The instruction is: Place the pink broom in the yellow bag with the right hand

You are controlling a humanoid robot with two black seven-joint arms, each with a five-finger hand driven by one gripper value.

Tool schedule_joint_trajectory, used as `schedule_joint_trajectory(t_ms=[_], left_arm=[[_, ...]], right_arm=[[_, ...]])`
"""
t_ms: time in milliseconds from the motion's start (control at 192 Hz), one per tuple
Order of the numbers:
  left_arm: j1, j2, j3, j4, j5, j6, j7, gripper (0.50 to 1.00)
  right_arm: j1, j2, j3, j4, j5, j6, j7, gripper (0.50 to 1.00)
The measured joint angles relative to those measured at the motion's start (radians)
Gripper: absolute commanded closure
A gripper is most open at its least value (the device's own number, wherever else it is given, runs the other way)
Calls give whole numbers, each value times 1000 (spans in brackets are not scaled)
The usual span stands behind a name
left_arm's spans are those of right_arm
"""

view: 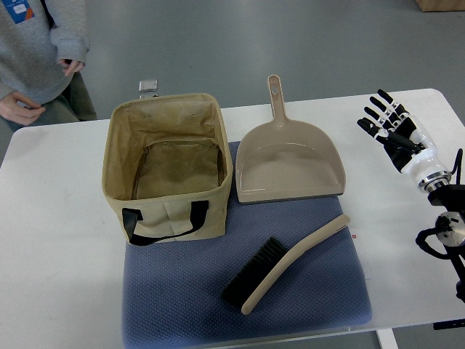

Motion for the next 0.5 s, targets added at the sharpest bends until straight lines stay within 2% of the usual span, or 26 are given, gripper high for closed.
schedule_joint_trajectory(t_ms=[499], left_arm=[[1,0,0,6,3,8,-18,500]], right_arm=[[3,2,0,-17,0,1,0,572]])
